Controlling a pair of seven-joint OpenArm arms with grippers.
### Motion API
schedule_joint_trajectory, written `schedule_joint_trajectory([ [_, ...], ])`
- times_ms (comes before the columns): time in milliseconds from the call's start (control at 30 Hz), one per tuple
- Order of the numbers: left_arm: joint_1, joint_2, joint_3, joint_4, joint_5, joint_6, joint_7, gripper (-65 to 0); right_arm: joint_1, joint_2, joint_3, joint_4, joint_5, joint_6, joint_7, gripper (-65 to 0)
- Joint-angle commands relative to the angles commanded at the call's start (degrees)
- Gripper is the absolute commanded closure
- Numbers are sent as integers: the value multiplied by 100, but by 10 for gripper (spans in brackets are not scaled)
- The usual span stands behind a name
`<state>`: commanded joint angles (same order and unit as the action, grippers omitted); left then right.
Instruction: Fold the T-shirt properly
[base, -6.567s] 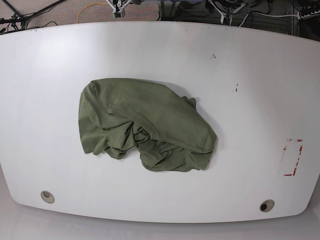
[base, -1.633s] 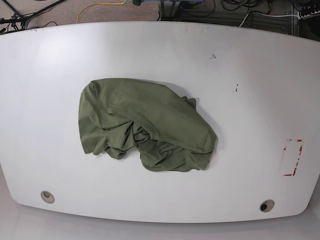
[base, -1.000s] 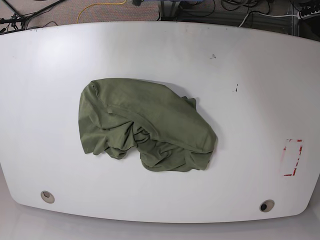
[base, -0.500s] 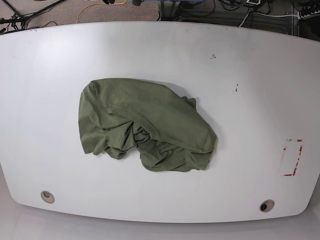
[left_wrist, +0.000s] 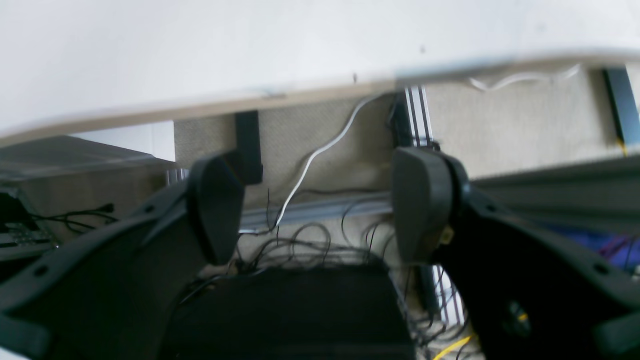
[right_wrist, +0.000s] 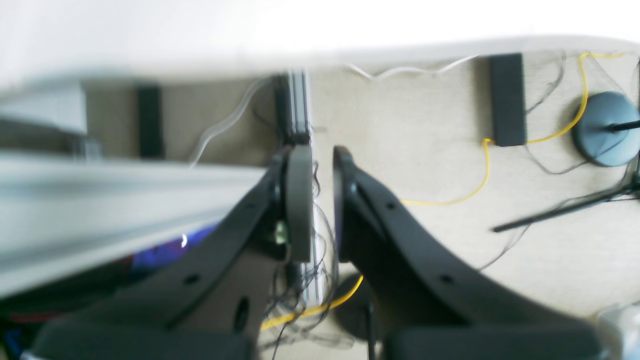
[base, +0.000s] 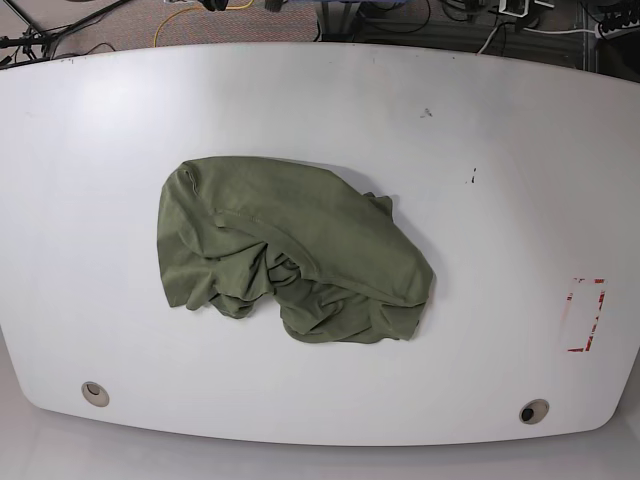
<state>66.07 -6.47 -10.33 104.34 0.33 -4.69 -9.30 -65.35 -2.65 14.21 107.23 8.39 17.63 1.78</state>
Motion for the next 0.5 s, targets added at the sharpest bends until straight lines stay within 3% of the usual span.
schedule_joint_trajectory([
  [200,-9,20,32,-103,-215,-4,-60,-431,67,-50,3,-2,-98,-51,65,-65],
  [267,1,-5,-4,-28,-561,-19,-24,-429,94,-57,37,38,-156,-20,36,-65],
  [500,-18,-178,-19,15,-1006,-6,-16,-431,206,-61,51,58,-168,-4,24,-64],
])
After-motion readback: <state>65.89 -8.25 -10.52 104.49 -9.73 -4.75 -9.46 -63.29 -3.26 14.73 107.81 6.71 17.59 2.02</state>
